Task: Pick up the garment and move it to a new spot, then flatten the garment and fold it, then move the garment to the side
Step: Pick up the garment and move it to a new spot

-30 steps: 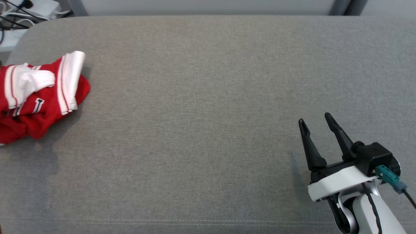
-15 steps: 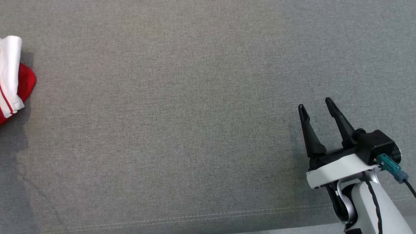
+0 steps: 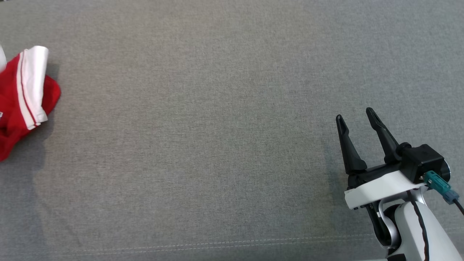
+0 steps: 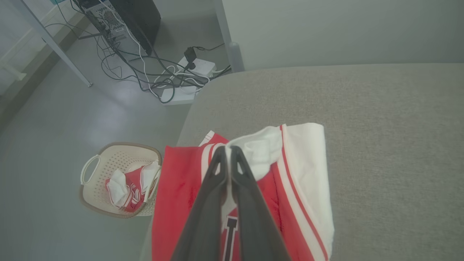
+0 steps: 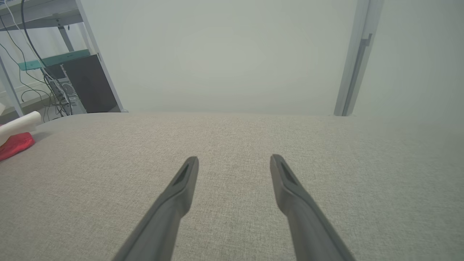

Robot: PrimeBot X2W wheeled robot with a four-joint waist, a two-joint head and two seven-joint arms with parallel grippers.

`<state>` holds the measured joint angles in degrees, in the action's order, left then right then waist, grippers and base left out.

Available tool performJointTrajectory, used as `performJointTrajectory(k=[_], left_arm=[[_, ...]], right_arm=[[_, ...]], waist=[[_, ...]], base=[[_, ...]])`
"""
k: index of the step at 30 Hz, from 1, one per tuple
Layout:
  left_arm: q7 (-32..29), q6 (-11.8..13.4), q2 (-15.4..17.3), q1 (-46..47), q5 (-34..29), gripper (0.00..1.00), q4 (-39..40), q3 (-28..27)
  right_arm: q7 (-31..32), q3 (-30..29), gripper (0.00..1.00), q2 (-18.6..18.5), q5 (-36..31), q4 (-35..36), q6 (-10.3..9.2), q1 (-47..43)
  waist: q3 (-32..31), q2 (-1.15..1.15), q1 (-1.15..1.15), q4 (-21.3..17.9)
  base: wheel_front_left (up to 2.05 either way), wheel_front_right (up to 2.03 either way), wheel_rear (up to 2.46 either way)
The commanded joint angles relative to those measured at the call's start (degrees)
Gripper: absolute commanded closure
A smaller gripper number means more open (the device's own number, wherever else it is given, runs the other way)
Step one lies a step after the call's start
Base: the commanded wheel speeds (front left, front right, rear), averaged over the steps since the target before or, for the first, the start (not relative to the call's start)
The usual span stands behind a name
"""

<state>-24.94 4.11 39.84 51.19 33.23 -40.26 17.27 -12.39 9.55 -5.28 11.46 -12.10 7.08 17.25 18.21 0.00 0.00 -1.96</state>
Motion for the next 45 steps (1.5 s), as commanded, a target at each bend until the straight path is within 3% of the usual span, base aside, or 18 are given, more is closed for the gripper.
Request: performJointTrajectory(k=[1,7,12,18,24,30,31,38,45], left_arm=[[0.9,0.5,4.6,3.5,-1.2,1.00,2.9,-1.7],[5.1,0.4,4.7,5.1,-3.3,1.00,10.6,-0.6],[9.6,-0.2,2.5,5.8,-3.2,1.00,16.8,-0.3],[11.7,0.0,-3.5,5.1,-2.7,1.00,26.9,2.5],[11.1,0.3,-10.7,5.1,-3.4,1.00,33.2,8.3],[10.5,-0.9,-17.7,5.8,-3.5,1.00,31.9,14.1],[10.5,-0.9,-17.7,5.8,-3.5,1.00,31.9,14.1],[11.8,-2.7,-24.3,4.9,-2.1,1.00,23.9,18.3],[12.7,-5.0,-28.4,0.5,0.0,1.00,17.5,21.8]], right_arm=[[-0.6,0.8,0.00,0.0,0.2,1.2,0.41,-0.2],[-0.5,-0.2,0.00,-0.1,0.5,1.3,0.41,-1.4],[-0.5,-1.6,0.00,0.0,0.6,1.9,0.41,-2.4],[-0.2,-2.4,0.00,0.4,0.5,3.0,0.41,-3.2],[0.2,-2.5,0.00,0.8,0.7,3.9,0.41,-3.9],[0.7,-2.5,0.00,1.2,0.9,5.1,0.41,-4.9],[0.7,-2.5,0.00,1.2,0.9,5.1,0.41,-4.9],[0.4,-1.7,0.00,2.0,2.0,6.0,0.41,-5.4],[-0.6,-0.8,0.00,2.3,3.3,4.8,0.41,-5.5]], waist=[[-1.2,0.00,0.00,0.8],[-4.1,0.00,0.00,2.1],[-6.2,0.00,0.00,2.3],[-7.6,0.00,0.00,0.1],[-8.2,0.00,0.00,-5.1],[-7.0,0.00,0.00,-12.0],[-7.0,0.00,0.00,-12.0],[-3.5,0.00,0.00,-21.0],[-1.5,0.00,0.00,-23.8]], base=[[0.00,0.00,0.00],[0.00,0.00,0.00],[0.00,0.00,0.00],[0.00,0.00,0.00],[0.00,0.00,0.00],[0.00,0.00,0.00],[0.00,0.00,0.00],[0.00,0.00,0.00],[0.00,0.00,0.00]])
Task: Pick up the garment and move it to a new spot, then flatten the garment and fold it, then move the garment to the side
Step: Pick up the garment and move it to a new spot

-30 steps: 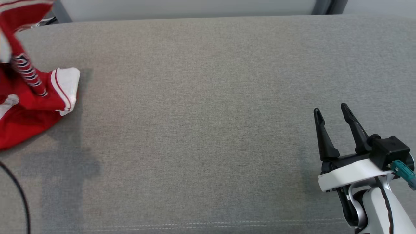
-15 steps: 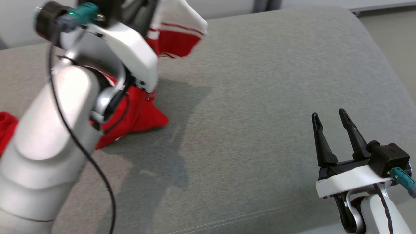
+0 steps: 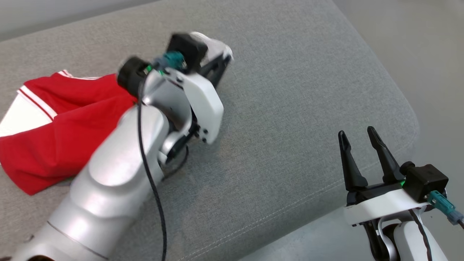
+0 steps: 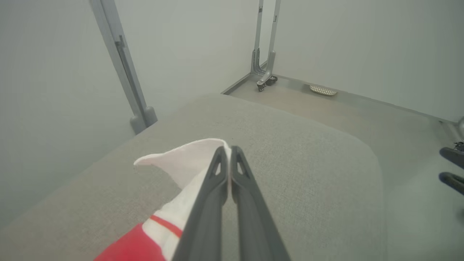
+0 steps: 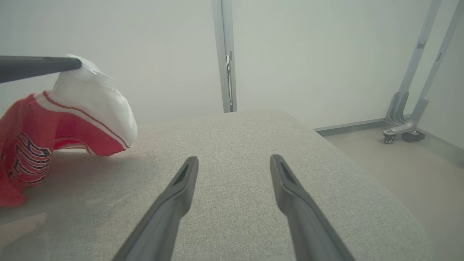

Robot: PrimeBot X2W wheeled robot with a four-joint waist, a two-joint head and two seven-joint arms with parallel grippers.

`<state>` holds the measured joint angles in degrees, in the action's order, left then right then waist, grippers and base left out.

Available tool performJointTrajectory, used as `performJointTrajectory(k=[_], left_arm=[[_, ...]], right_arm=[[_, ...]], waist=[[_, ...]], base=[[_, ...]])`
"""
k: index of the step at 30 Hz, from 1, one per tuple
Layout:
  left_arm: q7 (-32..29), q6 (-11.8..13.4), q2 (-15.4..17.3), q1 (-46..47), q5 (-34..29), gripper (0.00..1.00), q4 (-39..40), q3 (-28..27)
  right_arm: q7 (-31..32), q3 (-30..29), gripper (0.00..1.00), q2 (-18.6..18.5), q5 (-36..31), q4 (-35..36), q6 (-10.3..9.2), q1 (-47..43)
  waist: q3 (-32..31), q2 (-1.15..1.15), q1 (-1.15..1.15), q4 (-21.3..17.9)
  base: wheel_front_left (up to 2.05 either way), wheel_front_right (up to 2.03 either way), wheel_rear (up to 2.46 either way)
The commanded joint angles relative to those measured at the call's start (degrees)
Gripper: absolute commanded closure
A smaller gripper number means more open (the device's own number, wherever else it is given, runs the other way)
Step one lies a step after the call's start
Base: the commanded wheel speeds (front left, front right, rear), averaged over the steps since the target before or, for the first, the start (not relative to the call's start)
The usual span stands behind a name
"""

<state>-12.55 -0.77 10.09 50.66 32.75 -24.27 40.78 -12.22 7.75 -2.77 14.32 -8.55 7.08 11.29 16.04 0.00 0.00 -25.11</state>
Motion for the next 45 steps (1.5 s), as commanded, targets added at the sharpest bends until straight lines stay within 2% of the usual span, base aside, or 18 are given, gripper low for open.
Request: performJointTrajectory(k=[1,7,8,9,14,19,22,26,27,32,35,40,45], left_arm=[[0.4,-0.5,0.8,0.1,0.8,1.00,0.6,-1.1],[1.1,-3.0,-2.3,-4.0,2.0,1.00,-3.9,2.5],[1.6,-3.4,-2.7,-4.5,2.2,0.53,-4.3,2.9],[2.1,-3.6,-3.0,-4.7,2.1,0.00,-4.6,3.4],[5.4,-4.3,-3.8,-5.9,1.6,0.00,-3.0,4.9],[7.7,-3.8,-1.7,-8.1,1.1,0.00,3.4,4.8],[9.5,-1.1,1.4,-10.1,0.1,0.00,8.2,3.1],[11.9,4.5,6.8,-13.7,-0.9,0.00,14.0,-1.2],[11.9,4.5,6.8,-13.7,-0.9,0.00,14.0,-1.2],[14.4,11.0,13.9,-19.3,0.0,0.00,20.1,-8.8],[16.3,13.8,17.4,-23.4,2.0,0.00,22.7,-13.8],[19.3,16.4,21.5,-30.4,5.2,0.00,25.1,-20.4],[22.5,16.4,24.0,-37.2,8.5,0.00,25.2,-25.5]], right_arm=[[-0.9,1.1,0.00,-0.2,0.6,1.1,0.41,0.5],[-1.4,1.8,0.00,-0.1,1.8,0.0,0.41,1.1],[-1.5,1.9,0.00,-0.1,1.9,-0.2,0.41,1.3],[-1.5,1.9,0.00,-0.1,1.8,-0.4,0.41,1.4],[-1.7,1.1,0.00,-0.1,1.2,-0.8,0.41,1.9],[-1.5,0.0,0.00,-0.1,0.3,-0.8,0.41,1.7],[-1.2,-0.7,0.00,-0.1,-0.4,-0.5,0.41,1.4],[-0.9,-1.7,0.00,-0.1,-1.4,0.3,0.41,0.8],[-0.9,-1.7,0.00,-0.1,-1.4,0.3,0.41,0.8],[-0.3,-3.2,0.00,-0.1,-2.5,1.4,0.41,-0.2],[0.3,-4.0,0.00,-0.2,-3.0,2.1,0.41,-0.9],[1.4,-5.4,0.00,-0.4,-3.5,3.6,0.41,-2.2],[2.3,-6.3,0.00,-0.6,-3.9,4.9,0.41,-3.5]], waist=[[0.8,0.00,0.00,-0.6],[1.1,0.00,0.00,1.5],[1.0,0.00,0.00,2.0],[0.9,0.00,0.00,2.6],[-0.5,0.00,0.00,6.1],[-2.5,0.00,0.00,10.1],[-3.4,0.00,0.00,12.6],[-4.7,0.00,0.00,15.6],[-4.7,0.00,0.00,15.6],[-6.3,0.00,0.00,18.8],[-7.3,0.00,0.00,20.4],[-8.5,0.00,0.00,22.8],[-9.6,0.00,0.00,24.2]], base=[[0.00,0.00,0.00],[0.00,0.00,0.00],[0.00,0.00,0.00],[0.00,0.00,0.00],[0.00,0.00,0.00],[0.00,0.00,0.00],[0.00,0.00,0.00],[0.00,0.00,0.00],[0.00,0.00,0.00],[0.00,0.00,0.00],[0.00,0.00,0.00],[0.00,0.00,0.00],[0.00,0.00,0.00]])
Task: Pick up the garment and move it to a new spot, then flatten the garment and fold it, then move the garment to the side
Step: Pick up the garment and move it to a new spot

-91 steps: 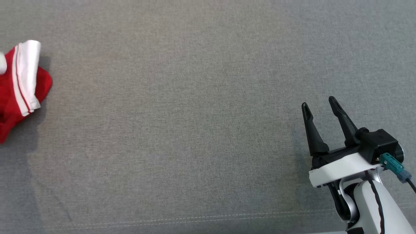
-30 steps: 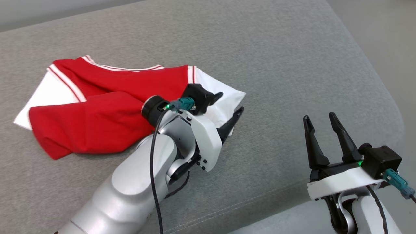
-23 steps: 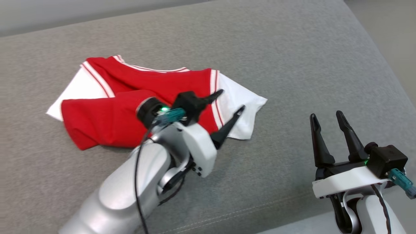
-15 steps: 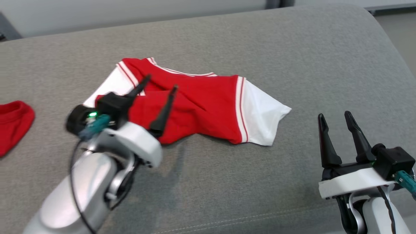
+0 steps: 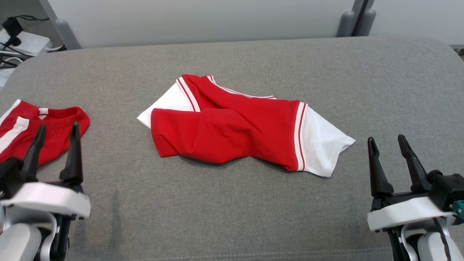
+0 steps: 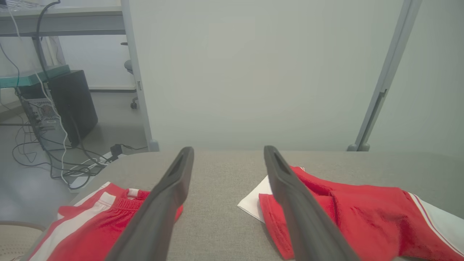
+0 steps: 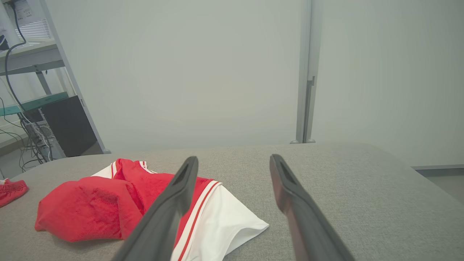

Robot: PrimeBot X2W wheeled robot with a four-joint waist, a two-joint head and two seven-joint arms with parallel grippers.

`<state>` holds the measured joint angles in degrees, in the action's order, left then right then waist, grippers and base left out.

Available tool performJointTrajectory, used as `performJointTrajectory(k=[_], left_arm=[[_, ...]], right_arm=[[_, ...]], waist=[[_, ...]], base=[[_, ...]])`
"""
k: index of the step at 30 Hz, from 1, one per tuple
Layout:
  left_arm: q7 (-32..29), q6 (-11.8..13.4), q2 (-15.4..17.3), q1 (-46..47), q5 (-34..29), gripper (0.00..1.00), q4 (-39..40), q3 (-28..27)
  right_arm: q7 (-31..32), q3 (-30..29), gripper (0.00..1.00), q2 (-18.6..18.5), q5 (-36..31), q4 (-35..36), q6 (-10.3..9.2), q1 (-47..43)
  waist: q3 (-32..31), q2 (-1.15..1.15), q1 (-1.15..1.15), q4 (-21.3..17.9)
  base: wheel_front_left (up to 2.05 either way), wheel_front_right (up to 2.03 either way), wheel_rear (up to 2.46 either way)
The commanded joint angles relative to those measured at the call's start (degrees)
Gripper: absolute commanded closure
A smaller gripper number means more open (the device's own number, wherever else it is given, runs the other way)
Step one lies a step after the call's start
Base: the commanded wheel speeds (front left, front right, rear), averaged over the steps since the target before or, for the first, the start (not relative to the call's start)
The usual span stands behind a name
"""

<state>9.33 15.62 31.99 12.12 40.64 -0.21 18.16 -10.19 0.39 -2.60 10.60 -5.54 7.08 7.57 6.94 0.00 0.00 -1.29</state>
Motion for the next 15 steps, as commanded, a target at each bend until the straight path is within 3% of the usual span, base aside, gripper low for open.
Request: performJointTrajectory(k=[1,6,15], left_arm=[[1.3,-0.2,2.3,0.1,1.2,0.00,0.8,-3.7],[3.8,-3.1,2.4,-5.5,2.9,0.00,-1.2,-5.1],[5.4,-5.0,0.7,-11.1,0.1,0.00,-0.9,-4.4]], right_arm=[[0.5,1.0,0.00,-0.7,-0.2,2.1,0.41,0.0],[1.1,0.5,0.00,-0.8,-0.3,2.9,0.41,-2.0],[1.8,-0.2,0.00,-0.7,-0.1,3.9,0.41,-6.7]], waist=[[-0.7,0.00,0.00,0.6],[-2.5,0.00,0.00,1.3],[-5.7,0.00,0.00,2.1]], base=[[0.00,0.00,0.00],[0.00,0.00,0.00],[0.00,0.00,0.00]])
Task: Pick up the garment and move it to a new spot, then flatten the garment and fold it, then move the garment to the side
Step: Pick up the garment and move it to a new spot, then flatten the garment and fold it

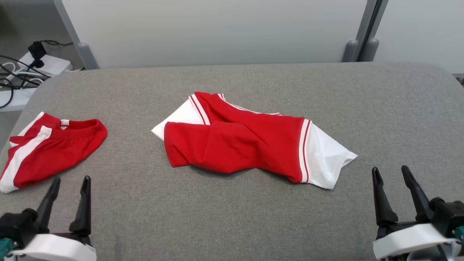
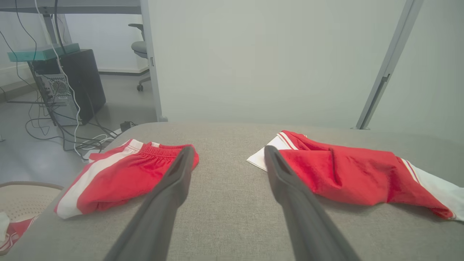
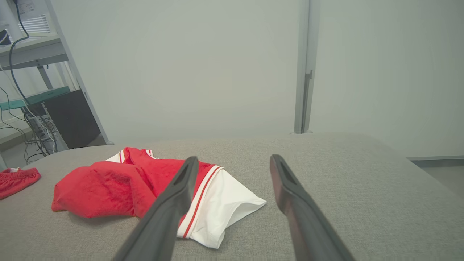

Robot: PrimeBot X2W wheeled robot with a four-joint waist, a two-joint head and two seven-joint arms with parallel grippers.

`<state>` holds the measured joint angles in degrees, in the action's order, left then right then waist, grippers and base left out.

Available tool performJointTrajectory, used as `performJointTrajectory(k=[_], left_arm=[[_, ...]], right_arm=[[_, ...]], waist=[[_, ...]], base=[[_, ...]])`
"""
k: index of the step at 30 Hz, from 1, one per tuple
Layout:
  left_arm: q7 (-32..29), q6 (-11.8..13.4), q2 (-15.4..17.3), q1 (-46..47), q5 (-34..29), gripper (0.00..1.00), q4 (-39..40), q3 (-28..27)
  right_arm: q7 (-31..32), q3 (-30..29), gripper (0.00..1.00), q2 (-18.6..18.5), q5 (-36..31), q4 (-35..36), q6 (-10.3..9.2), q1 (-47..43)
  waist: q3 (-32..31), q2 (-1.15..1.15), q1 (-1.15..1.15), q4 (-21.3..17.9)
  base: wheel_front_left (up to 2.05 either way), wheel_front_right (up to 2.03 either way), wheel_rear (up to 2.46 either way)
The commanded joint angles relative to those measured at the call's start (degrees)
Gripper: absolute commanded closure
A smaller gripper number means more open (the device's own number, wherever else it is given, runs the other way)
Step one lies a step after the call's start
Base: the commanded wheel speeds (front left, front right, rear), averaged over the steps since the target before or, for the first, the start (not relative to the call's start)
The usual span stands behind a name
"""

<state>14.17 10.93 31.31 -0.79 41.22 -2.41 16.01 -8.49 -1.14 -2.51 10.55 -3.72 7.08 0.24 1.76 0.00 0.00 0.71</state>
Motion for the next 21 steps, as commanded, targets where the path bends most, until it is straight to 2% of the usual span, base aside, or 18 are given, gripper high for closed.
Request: performJointTrajectory(k=[1,6,21], left_arm=[[0.6,-0.5,1.2,1.3,-0.8,0.00,1.4,-2.0],[0.6,-1.1,0.5,0.3,-1.7,0.00,1.3,-0.6],[-0.9,-0.2,0.7,0.7,-2.0,0.00,2.2,0.5]], right_arm=[[0.1,1.3,0.00,-0.7,0.2,2.1,0.41,0.1],[0.6,1.4,0.00,-0.5,0.8,2.4,0.41,-2.0],[0.8,2.6,0.00,-0.4,1.0,2.3,0.41,-2.1]], waist=[[-1.0,0.00,0.00,0.1],[-2.4,0.00,0.00,0.2],[-2.9,0.00,0.00,-0.6]], base=[[0.00,0.00,0.00],[0.00,0.00,0.00],[0.00,0.00,0.00]])
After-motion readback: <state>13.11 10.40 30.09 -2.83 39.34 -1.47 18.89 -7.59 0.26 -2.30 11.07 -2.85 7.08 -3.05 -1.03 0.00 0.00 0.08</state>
